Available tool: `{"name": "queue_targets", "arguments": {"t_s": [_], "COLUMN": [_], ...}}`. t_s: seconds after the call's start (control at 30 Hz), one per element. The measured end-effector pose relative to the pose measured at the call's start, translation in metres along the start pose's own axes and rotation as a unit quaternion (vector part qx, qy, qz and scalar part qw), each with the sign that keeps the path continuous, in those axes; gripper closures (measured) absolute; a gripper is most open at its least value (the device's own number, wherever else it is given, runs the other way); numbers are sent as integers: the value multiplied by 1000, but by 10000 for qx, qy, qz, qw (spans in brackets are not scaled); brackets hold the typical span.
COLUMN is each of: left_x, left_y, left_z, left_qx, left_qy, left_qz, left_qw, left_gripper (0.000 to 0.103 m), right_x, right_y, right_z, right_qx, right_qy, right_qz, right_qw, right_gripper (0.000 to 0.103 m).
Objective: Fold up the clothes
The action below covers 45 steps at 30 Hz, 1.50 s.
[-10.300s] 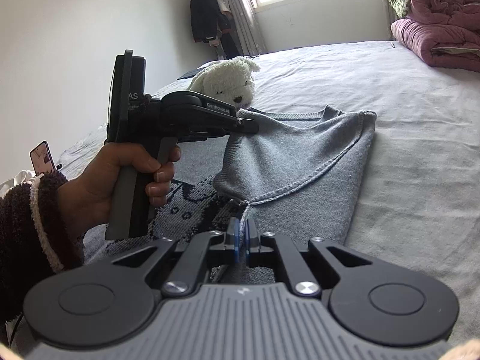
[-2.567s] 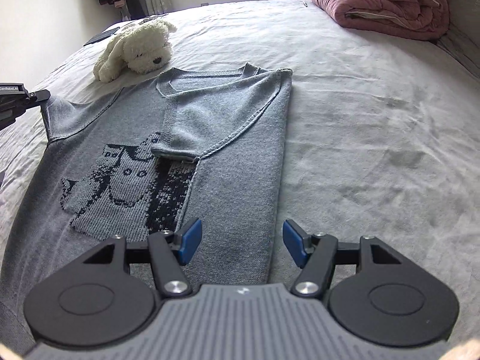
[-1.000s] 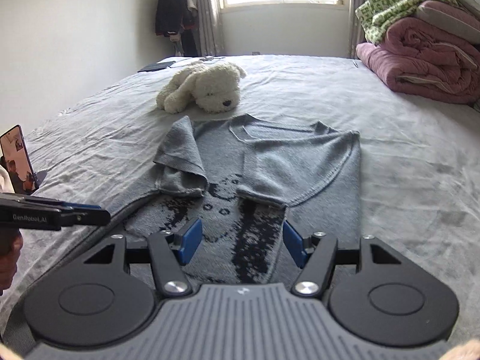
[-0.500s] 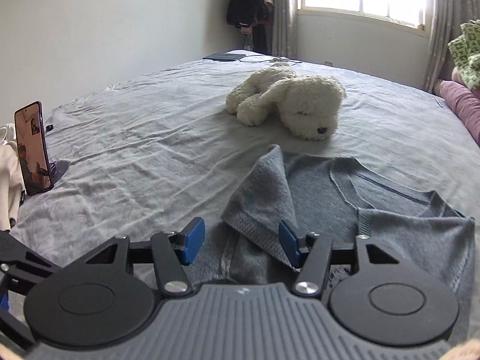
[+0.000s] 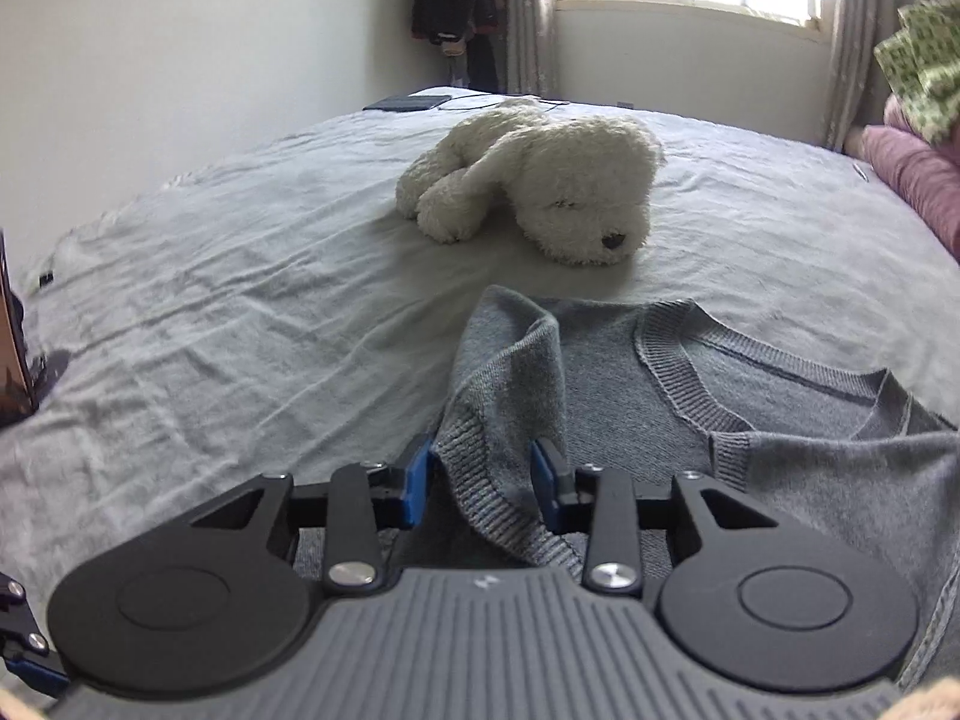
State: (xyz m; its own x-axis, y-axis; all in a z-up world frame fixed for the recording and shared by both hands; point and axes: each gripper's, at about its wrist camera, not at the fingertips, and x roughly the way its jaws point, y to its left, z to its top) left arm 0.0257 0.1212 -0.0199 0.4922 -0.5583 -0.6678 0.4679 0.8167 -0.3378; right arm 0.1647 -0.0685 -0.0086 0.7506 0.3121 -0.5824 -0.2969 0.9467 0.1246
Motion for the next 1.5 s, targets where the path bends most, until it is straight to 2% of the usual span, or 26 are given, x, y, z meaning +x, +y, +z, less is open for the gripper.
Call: {"name": "queue_targets", "arguments": {"t_s": [0.1, 0.2, 0.3, 0.47, 0.53, 0.67, 0.77, 0.8, 0.87, 0.9, 0.93, 1.13, 1.3, 1.4, 1.5], "left_x": [-2, 3, 7, 11, 11, 13, 14, 15, 14, 13, 12, 6, 2, 2, 10], "left_y": [-1, 0, -3, -6, -7, -8, -7, -7, -7, -8, -9, -19, -23, -23, -20], "left_z": [1, 0, -1, -4, -4, -4, -3, -3, -3, -3, -2, -1, 1, 3, 4], "left_qx": [34, 49, 149, 335, 394, 470, 431, 419, 427, 433, 464, 749, 775, 697, 641], "left_qy": [-104, -48, 3, 54, 54, 49, 54, 54, 15, -7, -52, -417, -656, -707, -572], "left_qz": [51, 101, 168, 366, 412, 500, 538, 550, 562, 567, 560, 450, 144, -56, -29], "left_qw": [9999, 9999, 9997, 9988, 9984, 9976, 9976, 9976, 9975, 9975, 9973, 9953, 9947, 9950, 9963], "left_gripper": [73, 73, 73, 78, 81, 90, 95, 96, 101, 101, 102, 102, 102, 102, 102], "right_x": [-8, -10, -8, -10, -11, -7, 0, 2, 6, 9, 7, -6, -20, -22, -13], "right_y": [-26, -52, -63, -57, -50, -32, -26, -25, -30, -32, -36, -59, -77, -82, -84], "right_z": [4, -1, -9, -14, -13, -13, -15, -16, -15, -14, -14, 4, 29, 40, 45], "right_qx": [784, 1793, 2318, 2069, 1693, 719, 286, 194, 215, 249, 311, 926, 1416, 1501, 1384], "right_qy": [-115, -146, -139, -225, -262, -234, -300, -339, -336, -302, -252, -184, -119, 34, 216], "right_qz": [147, 429, 526, 327, 225, -152, -498, -612, -666, -673, -719, -599, -477, -570, -872], "right_qw": [9967, 9828, 9712, 9776, 9850, 9970, 9979, 9974, 9970, 9970, 9966, 9937, 9887, 9870, 9863], "right_gripper": [66, 66, 65, 58, 45, 43, 43, 44, 66, 90, 96, 97, 97, 97, 96]}}
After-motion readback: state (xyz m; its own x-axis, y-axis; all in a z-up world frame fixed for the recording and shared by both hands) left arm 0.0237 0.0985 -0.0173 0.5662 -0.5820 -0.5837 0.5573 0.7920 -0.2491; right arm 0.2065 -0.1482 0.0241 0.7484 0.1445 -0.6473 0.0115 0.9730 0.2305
